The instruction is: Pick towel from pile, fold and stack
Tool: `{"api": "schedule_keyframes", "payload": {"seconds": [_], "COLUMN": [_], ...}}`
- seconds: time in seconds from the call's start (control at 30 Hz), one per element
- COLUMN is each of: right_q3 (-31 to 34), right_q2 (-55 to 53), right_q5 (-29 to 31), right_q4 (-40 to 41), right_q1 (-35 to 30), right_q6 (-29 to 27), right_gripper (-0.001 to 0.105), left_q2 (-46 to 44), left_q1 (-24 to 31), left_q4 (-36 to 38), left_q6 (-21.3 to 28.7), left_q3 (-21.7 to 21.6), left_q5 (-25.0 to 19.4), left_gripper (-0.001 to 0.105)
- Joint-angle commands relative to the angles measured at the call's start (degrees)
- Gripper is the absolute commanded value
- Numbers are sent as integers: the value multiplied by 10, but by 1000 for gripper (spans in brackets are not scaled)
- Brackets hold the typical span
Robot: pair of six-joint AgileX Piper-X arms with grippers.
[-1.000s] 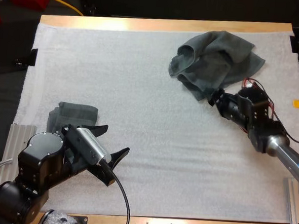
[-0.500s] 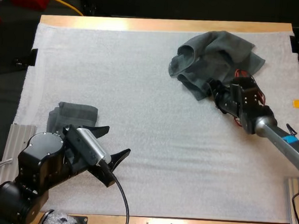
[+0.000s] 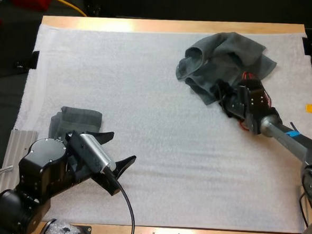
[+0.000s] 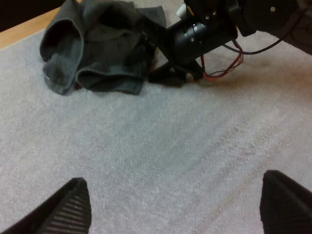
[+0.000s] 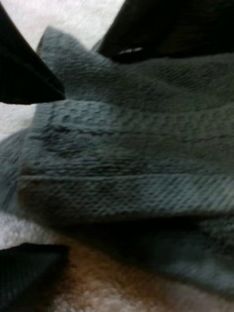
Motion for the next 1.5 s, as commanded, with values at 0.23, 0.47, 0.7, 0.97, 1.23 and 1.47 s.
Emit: {"api": "schedule_keyframes", "payload": {"seconds": [0.23, 0.47, 0.7, 0.97, 1.23, 1.47], "right_q3": [-8, -8, -8, -8, -8, -8], "right_q2": [22, 22, -7, -88, -179, -256], "right_q5": [-16, -19, -41, -24, -11, -11], "right_q4": [-1, -1, 12, 75, 112, 112], "right_q1": [-2, -2, 4, 7, 7, 7], "right_q6": [8, 7, -70, -191, -278, -302], "right_gripper": [58, 14, 3, 3, 3, 3], "left_q2": [0, 0, 0, 0, 0, 0], "left_q1": [-3, -3, -3, -3, -3, -3], "left_q4": [2, 2, 2, 2, 2, 2], "left_q6": [-6, -8, -10, -18, -18, -18], "left_q3": [-4, -4, -4, -4, -4, -4], "left_q5": [4, 4, 3, 3, 3, 3], "left_gripper": [69, 69, 69, 69, 69, 69]}}
